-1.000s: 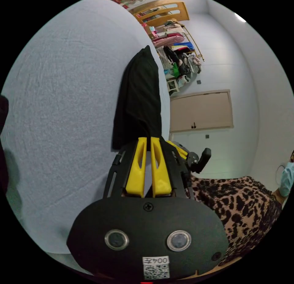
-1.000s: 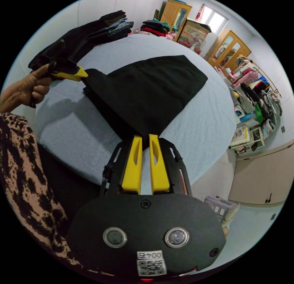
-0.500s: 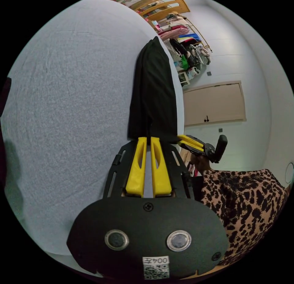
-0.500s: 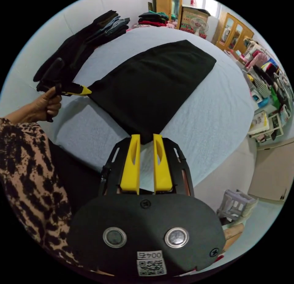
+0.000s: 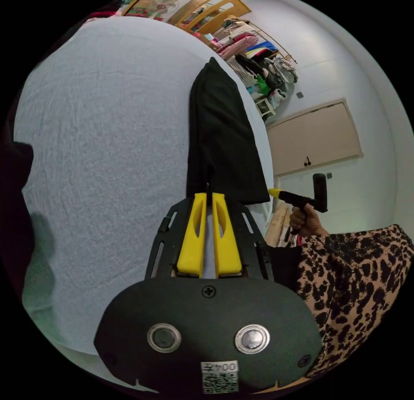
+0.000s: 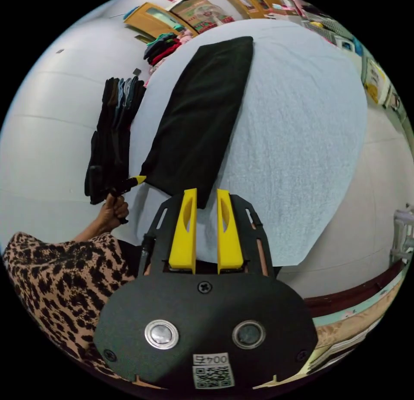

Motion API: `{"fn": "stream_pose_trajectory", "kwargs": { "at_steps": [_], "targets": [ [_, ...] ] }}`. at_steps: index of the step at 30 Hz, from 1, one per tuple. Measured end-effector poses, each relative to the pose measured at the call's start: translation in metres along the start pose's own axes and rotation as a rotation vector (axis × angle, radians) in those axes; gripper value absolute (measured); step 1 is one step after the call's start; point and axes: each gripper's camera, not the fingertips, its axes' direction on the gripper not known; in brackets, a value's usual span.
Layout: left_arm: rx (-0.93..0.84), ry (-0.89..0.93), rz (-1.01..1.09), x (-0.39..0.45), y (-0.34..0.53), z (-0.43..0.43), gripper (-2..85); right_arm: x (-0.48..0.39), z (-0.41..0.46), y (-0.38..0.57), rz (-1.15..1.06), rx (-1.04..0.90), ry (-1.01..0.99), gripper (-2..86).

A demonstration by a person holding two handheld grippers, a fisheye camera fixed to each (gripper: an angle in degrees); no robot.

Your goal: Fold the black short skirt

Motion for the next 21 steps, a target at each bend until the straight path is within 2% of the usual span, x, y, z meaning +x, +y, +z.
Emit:
{"fn": "stream_pose_trajectory", "kwargs": {
  "at_steps": [8,16,21],
  "targets": [
    [0.041,0.093,-0.128,-0.023,0.022,-0.001,3.4,0.08,-0.007,-0.01,0.152,-0.017,-0.214,9.9],
    [0.127,0.074,-0.13,-0.024,0.031,-0.027,7.9,0.134,-0.017,-0.019,0.205,-0.034,-0.348,11.0],
    [0.045,0.074,-0.089,-0.018,0.013,-0.009,10.9,0.155,-0.02,-0.027,0.223,-0.046,-0.4,11.0]
  ]
}}
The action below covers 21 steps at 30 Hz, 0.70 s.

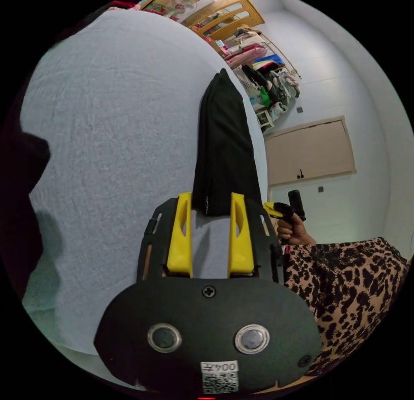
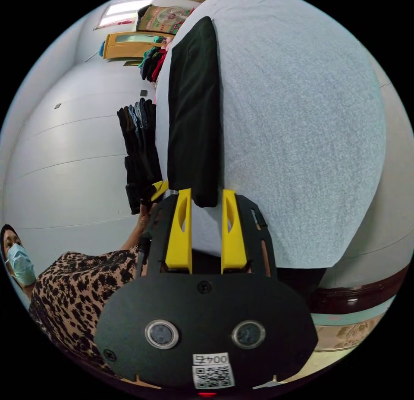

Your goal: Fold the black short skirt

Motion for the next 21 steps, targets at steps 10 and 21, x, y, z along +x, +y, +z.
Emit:
{"fn": "stream_pose_trajectory", "kwargs": {
  "at_steps": [10,21],
  "targets": [
    [-0.081,-0.176,0.088,0.023,-0.007,0.02,10.3,0.018,-0.007,-0.021,0.005,-0.024,-0.051,9.7],
    [-0.093,-0.016,0.003,0.011,-0.003,0.034,9.8,0.015,0.005,-0.037,0.011,-0.038,-0.074,8.0]
  ]
}}
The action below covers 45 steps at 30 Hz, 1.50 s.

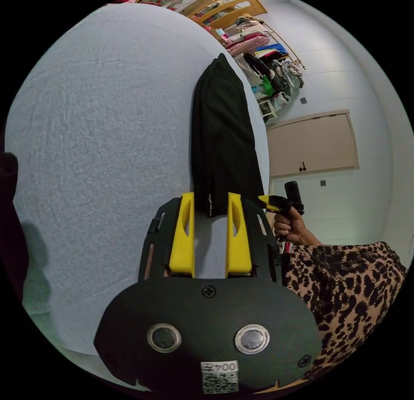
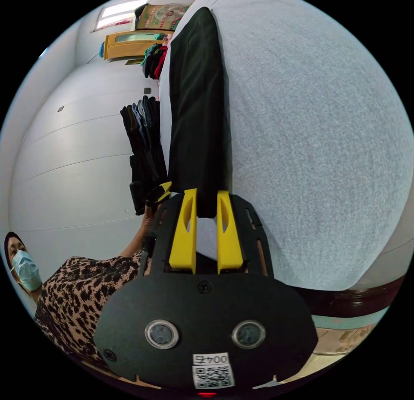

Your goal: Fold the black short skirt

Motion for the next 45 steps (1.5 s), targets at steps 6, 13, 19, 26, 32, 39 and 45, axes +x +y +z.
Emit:
{"fn": "stream_pose_trajectory", "kwargs": {
  "at_steps": [6,13,19,26,32,39,45],
  "targets": [
    [0.03,0.098,-0.071,-0.015,0.0,0.004,7.7,-0.005,0.007,-0.002,0.015,0.006,-0.004,7.3],
    [0.038,0.1,-0.081,-0.015,0.005,0.006,3.5,-0.032,0.016,-0.001,-0.027,-0.002,0.037,4.3],
    [-0.017,0.087,-0.062,-0.003,0.032,0.008,2.8,-0.055,0.034,0.018,-0.066,-0.083,0.108,4.4],
    [0.075,0.08,-0.099,-0.005,0.072,-0.003,4.1,-0.073,0.04,0.043,-0.074,-0.085,0.293,9.1],
    [0.118,-0.2,0.154,0.072,0.057,-0.017,4.2,-0.141,0.043,0.028,-0.297,-0.022,0.599,10.7],
    [-0.024,-0.362,0.335,0.134,0.004,0.066,2.4,-0.182,0.119,-0.012,-0.506,-0.147,0.841,8.4],
    [-0.041,-0.4,0.256,0.123,0.001,0.089,1.3,-0.179,0.142,-0.01,-0.595,-0.172,0.971,4.9]
  ]
}}
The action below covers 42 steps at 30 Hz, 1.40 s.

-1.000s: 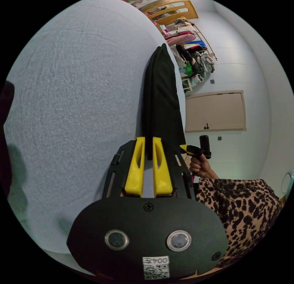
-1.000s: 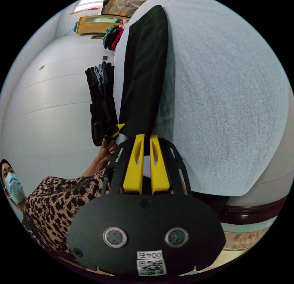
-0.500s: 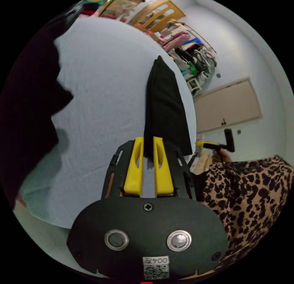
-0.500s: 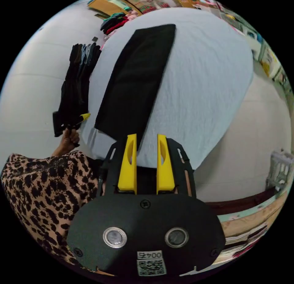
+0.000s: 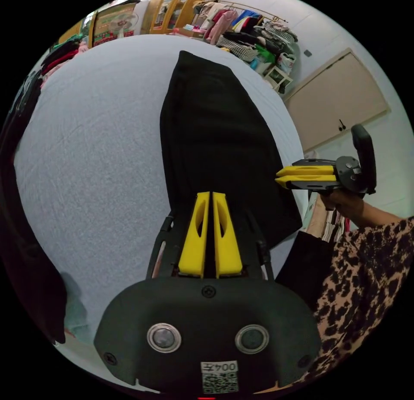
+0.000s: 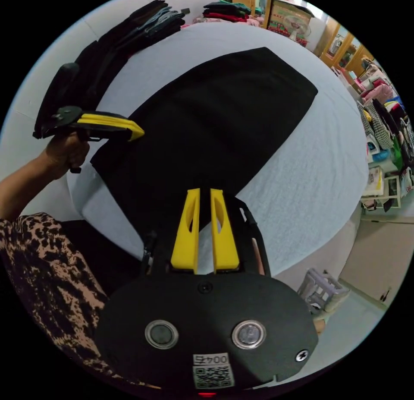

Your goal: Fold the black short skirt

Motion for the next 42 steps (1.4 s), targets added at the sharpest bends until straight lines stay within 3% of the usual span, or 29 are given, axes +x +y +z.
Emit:
{"fn": "stream_pose_trajectory", "kwargs": {
  "at_steps": [6,14,20,31,42],
  "targets": [
    [-0.043,0.096,-0.047,-0.012,-0.005,-0.002,1.2,0.031,0.001,0.004,0.047,-0.003,-0.128,4.5],
    [0.125,0.181,-0.171,-0.063,0.032,-0.065,7.9,0.128,0.007,0.044,0.202,0.029,-0.634,13.0],
    [0.04,0.355,-0.261,-0.121,0.076,-0.054,11.9,0.179,0.036,0.104,0.435,0.075,-0.885,12.3],
    [-0.01,0.405,-0.163,-0.134,0.073,-0.061,13.0,0.185,0.062,0.145,0.451,0.083,-0.994,10.5],
    [-0.019,0.55,-0.206,-0.18,0.084,-0.073,11.5,0.214,0.078,0.189,0.501,0.115,-1.084,8.0]
  ]
}}
